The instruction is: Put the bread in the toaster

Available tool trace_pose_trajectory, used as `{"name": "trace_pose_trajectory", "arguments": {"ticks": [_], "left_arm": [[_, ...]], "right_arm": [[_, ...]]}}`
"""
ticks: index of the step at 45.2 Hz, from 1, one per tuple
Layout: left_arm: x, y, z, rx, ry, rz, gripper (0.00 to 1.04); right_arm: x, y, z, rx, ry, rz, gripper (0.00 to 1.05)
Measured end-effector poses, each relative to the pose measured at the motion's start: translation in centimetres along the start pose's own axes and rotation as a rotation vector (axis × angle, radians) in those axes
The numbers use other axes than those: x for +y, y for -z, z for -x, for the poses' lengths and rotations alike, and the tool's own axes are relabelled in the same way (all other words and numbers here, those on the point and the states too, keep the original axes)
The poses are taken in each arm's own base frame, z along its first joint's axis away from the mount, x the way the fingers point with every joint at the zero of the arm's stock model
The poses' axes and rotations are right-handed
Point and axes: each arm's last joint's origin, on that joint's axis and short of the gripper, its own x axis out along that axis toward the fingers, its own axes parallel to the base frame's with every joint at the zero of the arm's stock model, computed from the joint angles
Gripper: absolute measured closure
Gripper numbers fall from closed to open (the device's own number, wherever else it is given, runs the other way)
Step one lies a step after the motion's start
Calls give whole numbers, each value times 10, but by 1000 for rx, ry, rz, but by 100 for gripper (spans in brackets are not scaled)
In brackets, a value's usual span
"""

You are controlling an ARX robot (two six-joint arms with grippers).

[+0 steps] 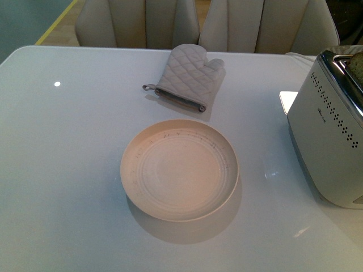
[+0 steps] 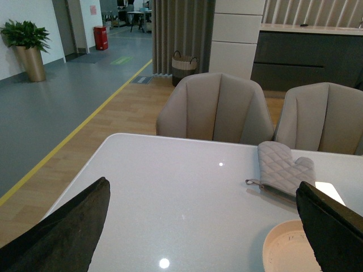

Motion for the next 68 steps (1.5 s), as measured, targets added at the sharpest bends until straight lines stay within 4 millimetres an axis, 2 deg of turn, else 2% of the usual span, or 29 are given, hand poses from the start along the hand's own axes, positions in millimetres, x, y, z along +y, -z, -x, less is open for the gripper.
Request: {"name": "trace_pose_trajectory", "arguments": {"ticks": [3, 6, 8, 14, 23, 44, 62, 68], "left_arm": [[0, 0, 0, 0, 0, 0, 7], [0, 0, 0, 0, 0, 0, 7], [0, 0, 0, 0, 0, 0, 7], [0, 0, 0, 0, 0, 0, 7], [0, 0, 0, 0, 0, 0, 7], [0, 0, 0, 0, 0, 0, 7], [0, 0, 0, 0, 0, 0, 7], [0, 0, 0, 0, 0, 0, 7]], "right_arm": [[-6, -1, 30, -90, 5, -14, 9], [-6, 2, 43, -327, -131, -3, 22], [-4, 16, 47, -428, -171, 11, 32], [0, 60, 50, -437, -178, 16, 60], [9, 96, 63, -437, -166, 15, 103], [8, 134, 79, -440, -181, 21, 103], [5, 153, 89, -459, -181, 20, 103], [4, 154, 93, -470, -181, 19, 103]]}}
